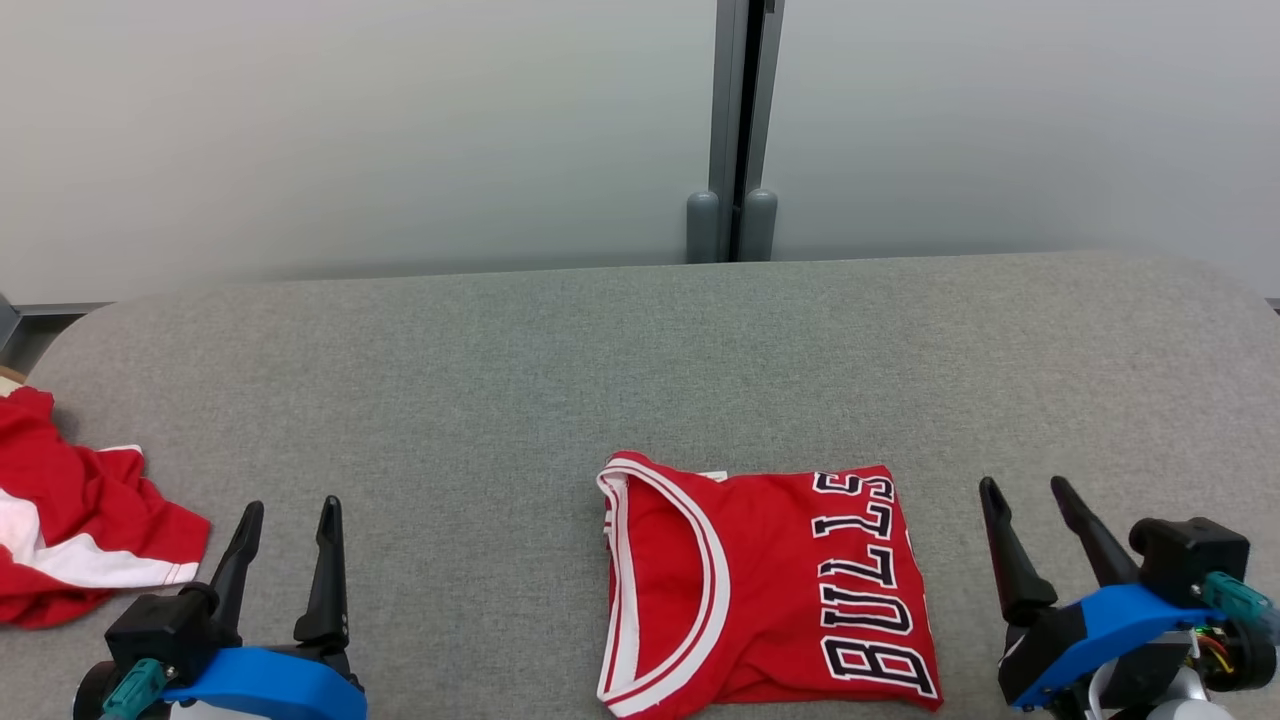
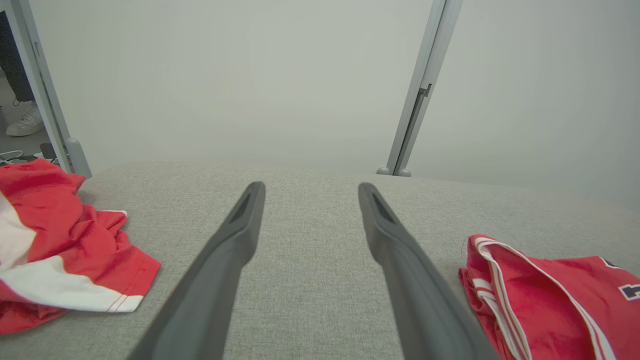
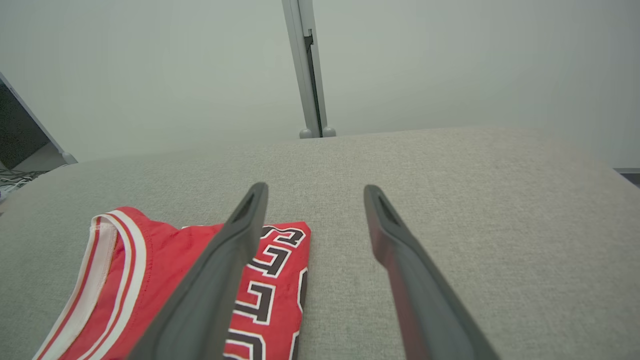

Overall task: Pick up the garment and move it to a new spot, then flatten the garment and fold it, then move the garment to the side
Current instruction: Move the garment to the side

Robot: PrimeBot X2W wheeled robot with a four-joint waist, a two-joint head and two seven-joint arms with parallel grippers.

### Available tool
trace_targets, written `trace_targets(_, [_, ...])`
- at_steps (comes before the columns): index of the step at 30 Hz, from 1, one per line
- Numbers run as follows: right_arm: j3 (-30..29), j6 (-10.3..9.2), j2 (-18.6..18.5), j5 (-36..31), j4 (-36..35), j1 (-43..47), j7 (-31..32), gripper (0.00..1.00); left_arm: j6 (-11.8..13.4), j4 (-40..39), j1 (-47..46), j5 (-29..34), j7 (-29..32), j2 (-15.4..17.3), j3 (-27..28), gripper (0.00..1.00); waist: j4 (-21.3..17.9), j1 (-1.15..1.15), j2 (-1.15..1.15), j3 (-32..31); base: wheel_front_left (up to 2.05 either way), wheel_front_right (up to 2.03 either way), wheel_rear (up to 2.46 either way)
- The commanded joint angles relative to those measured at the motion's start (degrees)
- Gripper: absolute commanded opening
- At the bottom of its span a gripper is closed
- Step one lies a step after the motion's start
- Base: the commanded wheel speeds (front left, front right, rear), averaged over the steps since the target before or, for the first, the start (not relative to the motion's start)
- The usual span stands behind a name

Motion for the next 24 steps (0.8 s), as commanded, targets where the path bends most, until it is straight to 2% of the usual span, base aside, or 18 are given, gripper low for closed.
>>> trace_targets(1, [0.1, 0.03, 0.0, 0.2, 0.2, 0.5, 0.1, 1.00, 0.1, -0.1, -0.3, 0.0, 0.1, 0.3, 0.0, 1.00, 0.0, 0.00, 0.00, 0.1, 0.00, 0.00, 0.00])
trace_targets(6, [1.4, 0.03, 0.0, 1.1, 2.3, -1.0, 6.2, 1.00, 0.3, -0.4, -0.7, -0.3, 0.0, 0.4, 0.2, 1.00, -0.1, 0.00, 0.00, 0.9, 0.00, 0.00, 0.00])
trace_targets(7, [1.5, 0.03, -0.1, 1.2, 3.8, -2.0, 10.3, 1.00, 0.2, -0.5, -0.9, -0.2, -0.1, 0.4, 0.1, 1.00, -0.1, 0.00, 0.00, 1.2, 0.00, 0.00, 0.00])
trace_targets(11, [1.3, 0.04, 0.0, 2.7, 7.6, -4.9, 18.2, 1.00, -0.1, -0.6, -1.7, -0.2, -0.2, 0.4, -0.2, 1.00, 0.2, 0.00, 0.00, 2.1, 0.00, 0.00, 0.00])
trace_targets(19, [3.2, 0.03, 0.0, 4.8, 15.5, -11.1, 24.6, 1.00, -0.5, -0.5, -3.3, 0.1, -0.4, 0.1, -0.6, 1.00, 1.5, 0.00, 0.00, 4.0, 0.00, 0.00, 0.00])
trace_targets(24, [3.5, 0.03, -0.1, 2.6, 22.1, -14.0, 26.8, 1.00, -0.8, -0.3, -4.0, 0.3, -0.7, 0.1, -0.8, 1.00, 2.2, 0.00, 0.00, 4.9, 0.00, 0.00, 0.00])
